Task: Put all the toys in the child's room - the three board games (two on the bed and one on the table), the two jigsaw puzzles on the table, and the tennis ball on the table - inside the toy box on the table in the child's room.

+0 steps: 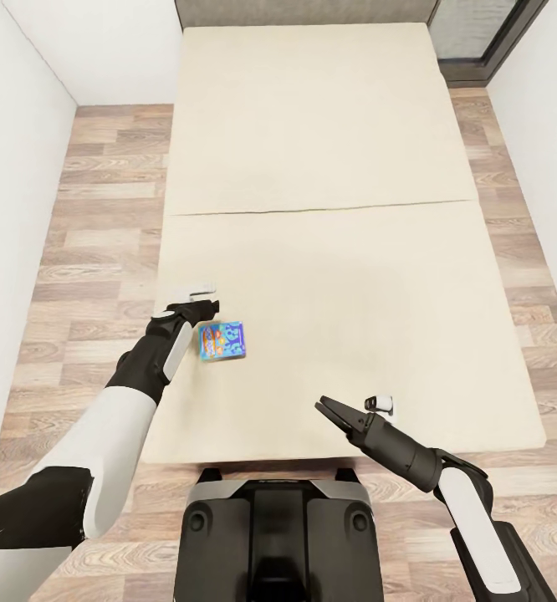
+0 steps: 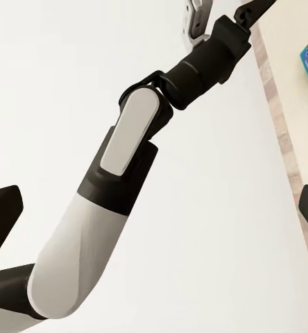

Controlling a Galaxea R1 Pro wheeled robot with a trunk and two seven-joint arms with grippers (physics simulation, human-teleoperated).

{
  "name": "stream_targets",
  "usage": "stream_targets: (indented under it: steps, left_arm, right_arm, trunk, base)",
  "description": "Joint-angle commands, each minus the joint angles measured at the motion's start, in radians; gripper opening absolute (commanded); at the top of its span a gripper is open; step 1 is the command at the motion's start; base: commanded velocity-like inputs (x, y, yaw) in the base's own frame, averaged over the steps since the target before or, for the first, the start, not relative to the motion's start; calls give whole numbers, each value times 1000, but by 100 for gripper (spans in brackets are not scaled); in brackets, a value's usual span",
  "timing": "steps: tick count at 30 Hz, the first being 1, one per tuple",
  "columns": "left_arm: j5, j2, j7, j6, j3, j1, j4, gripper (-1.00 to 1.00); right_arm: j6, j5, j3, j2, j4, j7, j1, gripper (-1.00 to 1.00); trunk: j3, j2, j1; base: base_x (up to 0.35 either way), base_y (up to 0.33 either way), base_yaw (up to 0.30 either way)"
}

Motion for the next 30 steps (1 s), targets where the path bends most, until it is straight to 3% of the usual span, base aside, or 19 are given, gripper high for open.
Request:
stream_targets:
  steps: [1,30]
  left_arm:
    - [10,0,8,4,-2,0,-1,100]
    - [9,-1,7,-3,-3,1,10,100]
  right_arm:
    - [4,-3,0,0,0,0,0,100]
    - [5,-3,0,0,1,-1,0,100]
  trunk:
    - [-1,-1,1]
    - [-37,-1,1]
  base:
    - [0,0,-2]
    - [0,0,0]
